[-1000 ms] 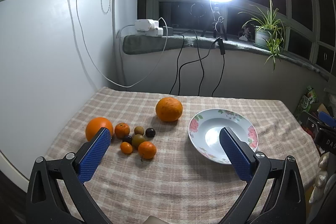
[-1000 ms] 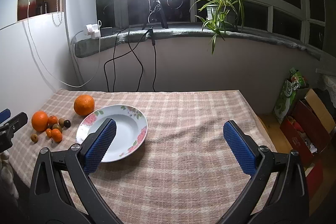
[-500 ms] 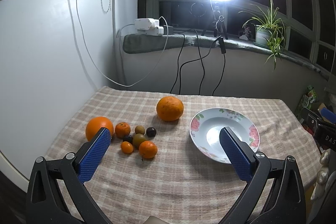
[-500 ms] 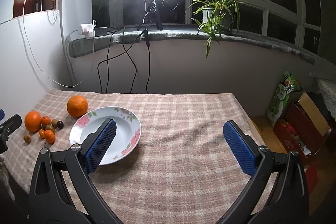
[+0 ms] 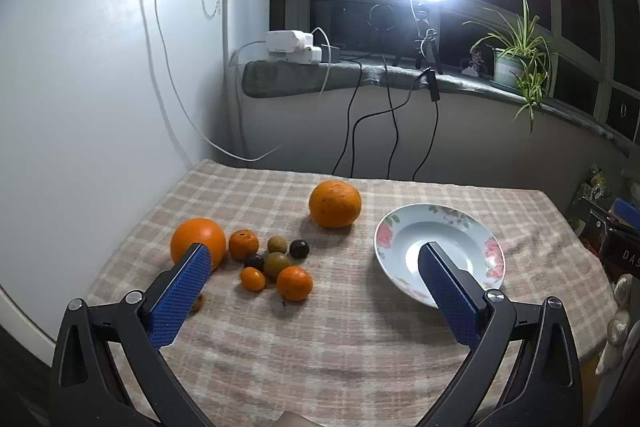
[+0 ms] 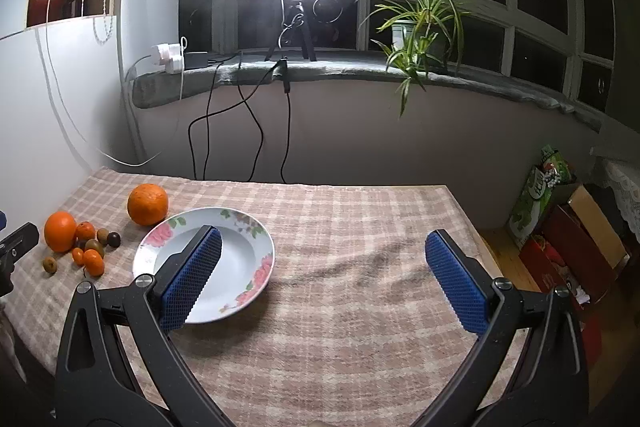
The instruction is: Organize fruits
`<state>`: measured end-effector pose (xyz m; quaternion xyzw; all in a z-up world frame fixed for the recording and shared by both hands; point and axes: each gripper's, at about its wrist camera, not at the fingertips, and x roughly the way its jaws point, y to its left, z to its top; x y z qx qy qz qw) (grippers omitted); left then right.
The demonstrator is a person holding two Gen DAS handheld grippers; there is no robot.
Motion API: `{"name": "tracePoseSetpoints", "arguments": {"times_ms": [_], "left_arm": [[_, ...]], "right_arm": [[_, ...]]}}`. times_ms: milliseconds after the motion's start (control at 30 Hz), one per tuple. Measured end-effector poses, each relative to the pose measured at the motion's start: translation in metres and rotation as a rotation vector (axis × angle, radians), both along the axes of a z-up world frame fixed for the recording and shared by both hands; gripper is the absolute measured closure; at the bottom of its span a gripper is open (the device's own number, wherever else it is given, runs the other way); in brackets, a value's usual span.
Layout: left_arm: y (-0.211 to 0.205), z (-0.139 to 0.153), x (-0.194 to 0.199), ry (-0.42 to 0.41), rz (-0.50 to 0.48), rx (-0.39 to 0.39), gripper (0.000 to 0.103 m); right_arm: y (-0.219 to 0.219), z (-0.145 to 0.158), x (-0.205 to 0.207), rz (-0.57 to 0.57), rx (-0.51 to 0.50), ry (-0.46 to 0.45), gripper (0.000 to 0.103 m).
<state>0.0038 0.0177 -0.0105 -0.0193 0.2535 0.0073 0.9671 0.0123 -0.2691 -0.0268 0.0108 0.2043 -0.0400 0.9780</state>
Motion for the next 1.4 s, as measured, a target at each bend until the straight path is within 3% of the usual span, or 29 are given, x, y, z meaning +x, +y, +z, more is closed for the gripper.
{"name": "tracePoseSetpoints", "arguments": {"times_ms": [367, 700, 1067, 1233, 1300, 1400], "left_arm": [[0.030, -0.007, -0.004, 0.026, 0.058, 0.003, 0.001], [0.075, -0.031, -0.009, 0.119, 0.114, -0.006, 0.001], [0.118, -0.058, -0.001, 0.197, 0.148, -0.074, 0.021], [0.130, -0.069, 0.004, 0.219, 0.137, -0.120, 0.035], [0.132, -0.072, 0.006, 0.227, 0.128, -0.135, 0.039], [0.135, -0.075, 0.010, 0.237, 0.114, -0.157, 0.044]], "right_arm": [[0.025, 0.001, 0.014, 0.067, -0.019, 0.011, 0.000], [0.068, 0.003, 0.040, 0.265, -0.014, 0.074, 0.000], [0.139, -0.015, 0.055, 0.567, 0.012, 0.160, 0.000], [0.178, -0.022, 0.058, 0.666, -0.079, 0.213, 0.000], [0.187, -0.025, 0.060, 0.693, -0.089, 0.231, 0.009], [0.204, -0.032, 0.065, 0.737, -0.118, 0.263, 0.012]]}}
